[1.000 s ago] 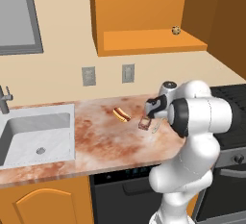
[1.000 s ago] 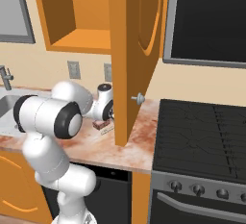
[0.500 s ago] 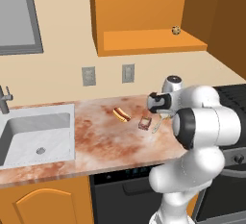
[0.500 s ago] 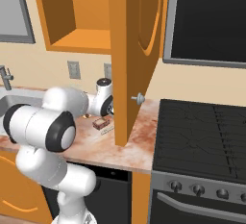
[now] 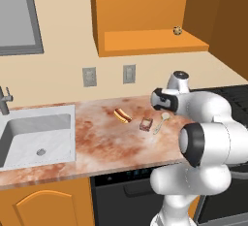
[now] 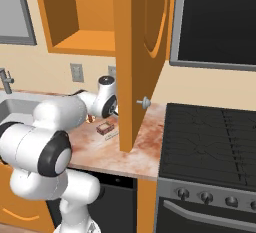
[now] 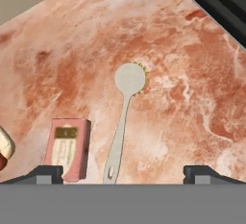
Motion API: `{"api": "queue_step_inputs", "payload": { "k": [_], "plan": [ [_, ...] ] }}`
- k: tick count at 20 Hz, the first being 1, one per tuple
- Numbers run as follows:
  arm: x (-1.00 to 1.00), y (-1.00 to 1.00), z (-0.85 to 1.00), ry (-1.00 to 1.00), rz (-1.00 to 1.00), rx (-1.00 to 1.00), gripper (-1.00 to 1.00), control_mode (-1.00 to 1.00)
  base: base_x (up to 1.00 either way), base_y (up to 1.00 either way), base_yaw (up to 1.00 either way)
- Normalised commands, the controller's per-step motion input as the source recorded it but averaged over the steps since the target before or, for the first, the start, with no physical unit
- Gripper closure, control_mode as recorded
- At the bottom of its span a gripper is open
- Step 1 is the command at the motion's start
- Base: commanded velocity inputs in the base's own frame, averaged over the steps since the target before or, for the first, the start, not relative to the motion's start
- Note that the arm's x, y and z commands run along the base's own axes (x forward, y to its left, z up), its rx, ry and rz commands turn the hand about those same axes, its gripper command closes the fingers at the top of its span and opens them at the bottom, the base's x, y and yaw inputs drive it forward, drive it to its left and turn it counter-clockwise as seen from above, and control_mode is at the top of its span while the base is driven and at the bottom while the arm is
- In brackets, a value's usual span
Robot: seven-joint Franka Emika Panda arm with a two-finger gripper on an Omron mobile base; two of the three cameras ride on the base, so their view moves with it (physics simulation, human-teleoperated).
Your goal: Pick the bar soap and dish brush from the cabinet and place them on the counter.
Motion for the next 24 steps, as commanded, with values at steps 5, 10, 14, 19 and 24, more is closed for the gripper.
{"api": "queue_step_inputs", "payload": {
  "k": [5, 10, 14, 19, 24],
  "plan": [
    [-0.30, 0.12, 0.21, -0.05, 0.06, -0.02, -1.00, -1.00, 0.00, 0.00, 0.00],
    [-0.28, 0.19, 0.27, -0.03, 0.05, -0.05, -1.00, -1.00, 0.00, 0.00, 0.00],
    [-0.26, 0.19, 0.33, -0.03, 0.06, -0.06, -1.00, -1.00, 0.00, 0.00, 0.00],
    [-0.21, 0.15, 0.38, -0.06, 0.06, -0.04, -1.00, -1.00, 0.00, 0.00, 0.00],
    [-0.29, 0.12, 0.31, -0.07, 0.07, -0.01, -1.00, -1.00, 0.00, 0.00, 0.00]
  ]
}}
